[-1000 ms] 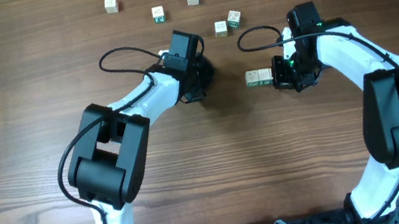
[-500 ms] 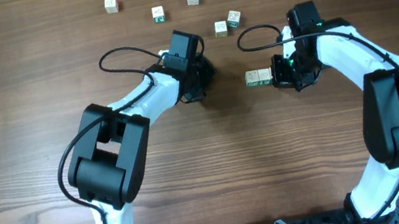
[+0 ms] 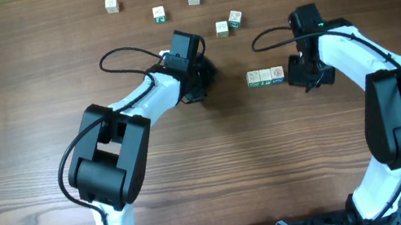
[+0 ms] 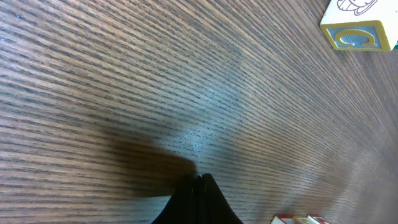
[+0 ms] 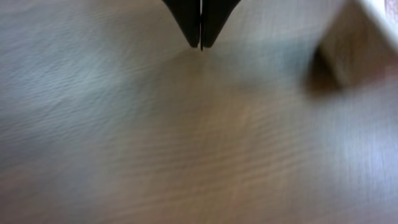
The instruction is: Form a horizontal line
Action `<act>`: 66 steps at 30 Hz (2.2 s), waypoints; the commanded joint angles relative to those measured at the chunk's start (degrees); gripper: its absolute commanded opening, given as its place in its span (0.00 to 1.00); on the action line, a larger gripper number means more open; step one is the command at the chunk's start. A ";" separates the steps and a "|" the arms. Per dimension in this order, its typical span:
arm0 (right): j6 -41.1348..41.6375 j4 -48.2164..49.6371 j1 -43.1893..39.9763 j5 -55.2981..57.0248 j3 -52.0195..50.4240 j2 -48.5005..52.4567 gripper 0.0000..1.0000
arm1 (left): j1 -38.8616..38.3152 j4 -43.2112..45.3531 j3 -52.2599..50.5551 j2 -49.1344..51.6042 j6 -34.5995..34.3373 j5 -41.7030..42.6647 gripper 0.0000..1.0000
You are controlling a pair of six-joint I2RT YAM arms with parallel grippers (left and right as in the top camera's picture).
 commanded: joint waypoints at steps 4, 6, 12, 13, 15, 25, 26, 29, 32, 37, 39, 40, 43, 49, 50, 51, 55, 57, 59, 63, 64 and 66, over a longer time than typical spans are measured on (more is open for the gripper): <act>-3.58 14.62 -0.02 -5.35 0.70 0.70 0.04 | -0.31 -0.46 -1.22 1.62 -0.50 -1.62 0.04; -4.31 16.90 -0.02 -10.23 0.70 0.70 0.05 | -0.31 -0.46 -1.22 1.62 -0.50 -1.62 0.04; -4.76 18.47 0.00 -15.06 0.70 0.70 0.04 | -0.31 -0.46 -1.22 1.62 -0.50 -1.62 0.04; -4.76 18.49 0.00 -15.06 0.70 0.70 0.04 | -0.31 -0.46 -1.22 1.62 -0.50 -1.62 0.04; -4.81 18.47 0.00 -15.30 0.70 0.70 0.04 | -0.31 -0.46 -1.22 1.62 -0.50 -1.62 0.04; -7.56 17.86 0.00 -21.75 0.70 0.70 0.04 | -0.31 -0.46 -1.22 1.62 -0.50 -1.62 0.04; -7.54 17.70 0.00 -21.75 0.70 0.70 0.04 | -0.31 -0.46 -1.22 1.62 -0.50 -1.62 0.04; -7.54 17.25 0.00 -21.75 0.70 0.70 0.04 | -0.31 -0.46 -1.22 1.62 -0.50 -1.62 0.04; -7.56 16.61 0.00 -21.75 0.70 0.70 0.04 | -0.31 -0.46 -1.22 1.62 -0.50 -1.62 0.04; -7.56 15.54 0.00 -21.75 0.70 0.70 0.04 | -0.31 -0.46 -1.22 1.62 -0.50 -1.62 0.04; -7.54 15.47 0.00 -21.75 0.70 0.70 0.04 | -0.31 -0.46 -1.22 1.62 -0.50 -1.62 0.04; -7.54 15.39 0.00 -21.75 0.70 0.70 0.04 | -0.31 -0.46 -1.22 1.62 -0.50 -1.62 0.04; -7.56 14.91 0.00 -21.75 0.70 0.70 0.04 | -0.31 -0.46 -1.22 1.62 -0.50 -1.62 0.04; -7.54 14.69 0.00 -21.75 0.70 0.70 0.04 | -0.31 -0.46 -1.22 1.62 -0.50 -1.62 0.04; -7.54 14.67 0.00 -21.75 0.70 0.70 0.04 | -0.31 -0.46 -1.22 1.62 -0.50 -1.62 0.04; -7.54 14.64 0.00 -21.75 0.70 0.70 0.04 | -0.31 -0.46 -1.22 1.62 -0.50 -1.62 0.04; -7.54 14.45 0.00 -21.77 0.70 0.70 0.04 | -0.31 -0.46 -1.22 1.62 -0.50 -1.62 0.04; -7.54 14.36 0.00 -21.75 0.70 0.70 0.04 | -0.31 -0.46 -1.22 1.62 -0.50 -1.62 0.04; -7.54 14.27 0.00 -21.75 0.70 0.70 0.04 | -0.31 -0.46 -1.22 1.62 -0.50 -1.62 0.04; -7.56 14.23 0.00 -21.77 0.70 0.70 0.04 | -0.31 -0.46 -1.22 1.62 -0.50 -1.62 0.04; -7.54 14.25 0.00 -21.75 0.70 0.70 0.04 | -0.31 -0.46 -1.22 1.62 -0.50 -1.62 0.04; -7.56 14.29 0.00 -21.75 0.70 0.70 0.04 | -0.31 -0.46 -1.22 1.62 -0.50 -1.62 0.04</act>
